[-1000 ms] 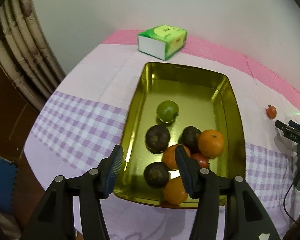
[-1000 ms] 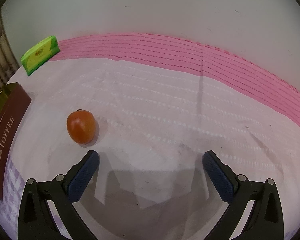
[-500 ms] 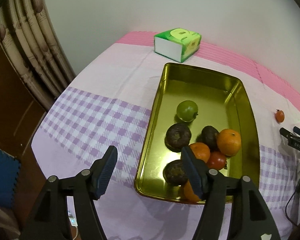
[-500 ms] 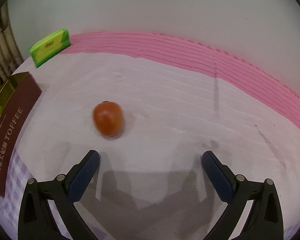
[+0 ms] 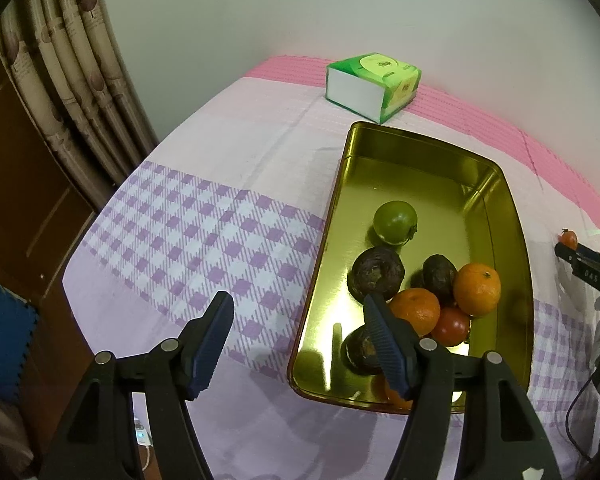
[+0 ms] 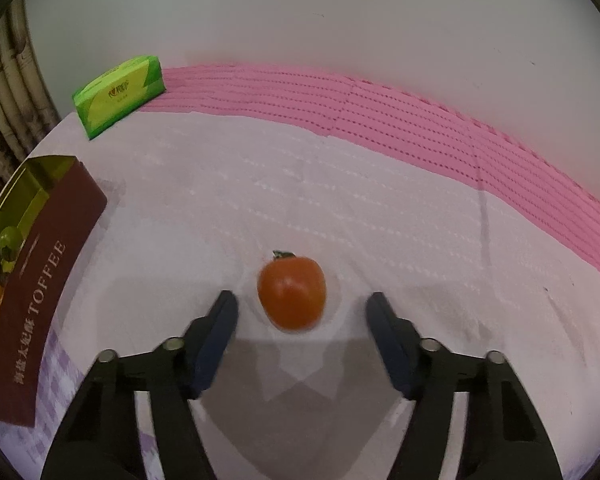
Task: Organize fruits
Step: 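Move the right gripper to the red tomato and grasp it, then carry the red tomato into the gold tin tray and release with the right gripper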
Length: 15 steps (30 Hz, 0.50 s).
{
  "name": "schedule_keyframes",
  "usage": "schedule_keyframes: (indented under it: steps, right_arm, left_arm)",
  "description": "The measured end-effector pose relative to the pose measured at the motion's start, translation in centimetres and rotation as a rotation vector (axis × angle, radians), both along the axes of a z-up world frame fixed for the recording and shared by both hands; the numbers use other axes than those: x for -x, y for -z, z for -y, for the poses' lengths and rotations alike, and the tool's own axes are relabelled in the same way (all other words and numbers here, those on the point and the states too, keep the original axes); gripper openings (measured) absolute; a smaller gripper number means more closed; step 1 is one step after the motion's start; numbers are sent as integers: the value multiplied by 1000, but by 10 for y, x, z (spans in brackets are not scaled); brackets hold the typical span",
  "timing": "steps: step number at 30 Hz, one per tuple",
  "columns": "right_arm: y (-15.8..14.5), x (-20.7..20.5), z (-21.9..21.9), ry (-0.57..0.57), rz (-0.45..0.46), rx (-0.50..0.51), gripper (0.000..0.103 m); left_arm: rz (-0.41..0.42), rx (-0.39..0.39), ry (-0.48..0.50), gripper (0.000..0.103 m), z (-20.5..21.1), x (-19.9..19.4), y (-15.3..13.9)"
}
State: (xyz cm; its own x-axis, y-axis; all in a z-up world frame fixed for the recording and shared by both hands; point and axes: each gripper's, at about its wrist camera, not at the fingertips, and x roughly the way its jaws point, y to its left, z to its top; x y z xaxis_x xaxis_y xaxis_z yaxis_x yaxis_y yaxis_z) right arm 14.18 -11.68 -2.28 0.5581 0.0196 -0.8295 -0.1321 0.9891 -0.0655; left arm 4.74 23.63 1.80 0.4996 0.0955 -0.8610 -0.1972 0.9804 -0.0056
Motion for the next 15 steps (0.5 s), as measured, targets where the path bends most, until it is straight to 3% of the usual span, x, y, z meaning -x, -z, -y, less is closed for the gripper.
schedule_keyframes:
  steps: [9, 15]
  right_arm:
    - [-3, 0, -6, -20, 1, -4, 34]
    - [-3, 0, -11, -23, -4, -2, 33]
  left_arm:
    - [1, 5, 2, 64, 0, 0, 0]
    - [-3, 7, 4, 64, 0, -1, 0]
